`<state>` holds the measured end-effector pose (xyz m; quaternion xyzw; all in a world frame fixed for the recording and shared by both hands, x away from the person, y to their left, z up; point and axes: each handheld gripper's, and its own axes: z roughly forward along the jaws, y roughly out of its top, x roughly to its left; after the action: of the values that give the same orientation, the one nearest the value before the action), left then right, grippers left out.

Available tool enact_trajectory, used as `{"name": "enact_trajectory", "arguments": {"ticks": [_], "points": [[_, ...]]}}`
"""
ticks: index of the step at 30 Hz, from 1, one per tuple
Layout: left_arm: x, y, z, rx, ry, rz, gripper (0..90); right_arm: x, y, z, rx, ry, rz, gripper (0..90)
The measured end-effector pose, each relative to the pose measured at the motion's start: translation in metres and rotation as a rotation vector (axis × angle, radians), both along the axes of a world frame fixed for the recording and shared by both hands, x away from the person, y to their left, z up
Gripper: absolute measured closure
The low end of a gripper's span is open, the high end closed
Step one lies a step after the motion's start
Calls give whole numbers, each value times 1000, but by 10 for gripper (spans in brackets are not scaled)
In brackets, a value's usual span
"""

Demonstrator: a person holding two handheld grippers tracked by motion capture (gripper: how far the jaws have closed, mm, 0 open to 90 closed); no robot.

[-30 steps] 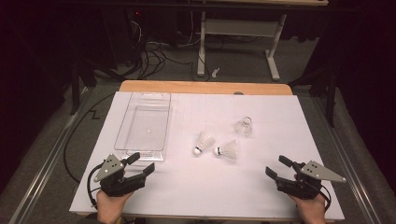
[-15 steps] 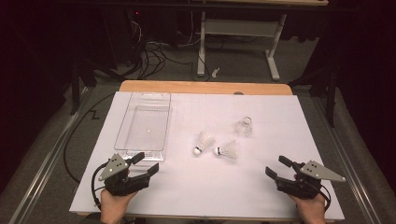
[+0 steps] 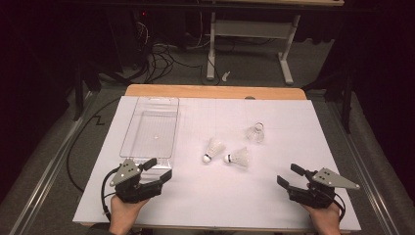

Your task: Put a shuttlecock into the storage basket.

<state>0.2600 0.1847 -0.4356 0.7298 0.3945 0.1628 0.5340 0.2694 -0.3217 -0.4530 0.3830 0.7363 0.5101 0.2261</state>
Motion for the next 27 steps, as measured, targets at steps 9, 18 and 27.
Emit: {"name": "enact_trajectory", "arguments": {"ticks": [9, 18, 27], "points": [[5, -8, 1, 5, 4, -18, 306, 0, 1, -1, -5, 5, 4, 293], [11, -17, 3, 14, 4, -29, 308, 0, 1, -1, -7, 9, 5, 293], [15, -25, 5, 24, 0, -41, 310, 0, 1, -1, -10, 8, 8, 293]]}}
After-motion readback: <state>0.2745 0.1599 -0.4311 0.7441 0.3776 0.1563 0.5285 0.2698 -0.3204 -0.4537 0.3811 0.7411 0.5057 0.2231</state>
